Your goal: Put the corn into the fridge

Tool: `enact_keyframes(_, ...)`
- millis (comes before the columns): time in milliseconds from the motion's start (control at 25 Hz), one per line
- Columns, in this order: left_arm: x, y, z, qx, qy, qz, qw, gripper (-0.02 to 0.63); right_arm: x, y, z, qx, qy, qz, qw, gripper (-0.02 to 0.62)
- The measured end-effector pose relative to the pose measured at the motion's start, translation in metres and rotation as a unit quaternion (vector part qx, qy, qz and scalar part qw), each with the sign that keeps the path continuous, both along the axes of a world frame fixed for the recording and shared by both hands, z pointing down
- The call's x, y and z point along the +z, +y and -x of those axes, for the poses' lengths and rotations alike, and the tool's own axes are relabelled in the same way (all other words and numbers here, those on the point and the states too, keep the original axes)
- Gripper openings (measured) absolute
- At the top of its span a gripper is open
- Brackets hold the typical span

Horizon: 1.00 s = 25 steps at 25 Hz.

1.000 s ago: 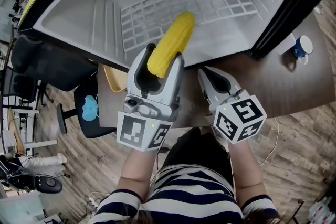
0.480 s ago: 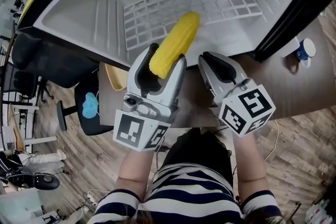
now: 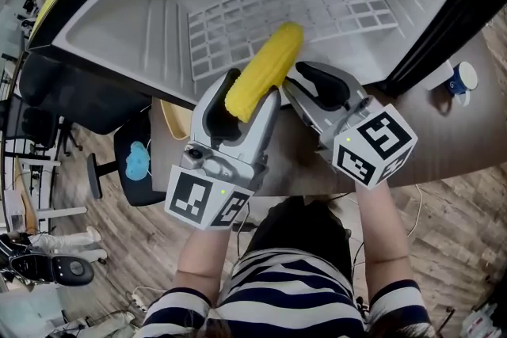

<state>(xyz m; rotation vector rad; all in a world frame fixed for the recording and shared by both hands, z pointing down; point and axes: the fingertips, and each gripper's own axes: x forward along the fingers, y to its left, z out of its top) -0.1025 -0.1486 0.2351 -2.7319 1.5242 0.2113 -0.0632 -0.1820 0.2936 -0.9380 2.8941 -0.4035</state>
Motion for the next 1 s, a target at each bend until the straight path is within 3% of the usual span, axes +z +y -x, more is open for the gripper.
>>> enact_keyframes(360,0.0,-0.003,0.007,0.017,0.025,0.019,0.9994,0.0,-0.006,-0.001,0.006,-0.019,0.012,-0.029,0.999,0.124)
enact_keyframes(720,-0.009,-0.002,0.003,0.005,-0.011,-0.009,0.9999,0.0,-0.008,0.0,0.005,-0.01,0.028,-0.038,0.999,0.121)
enact_keyframes(1000,-0.016,-0.006,-0.014,0.024,-0.019,-0.022,0.9993,0.0,-0.012,-0.003,-0.011,0.015,0.036,-0.039,0.998,0.121)
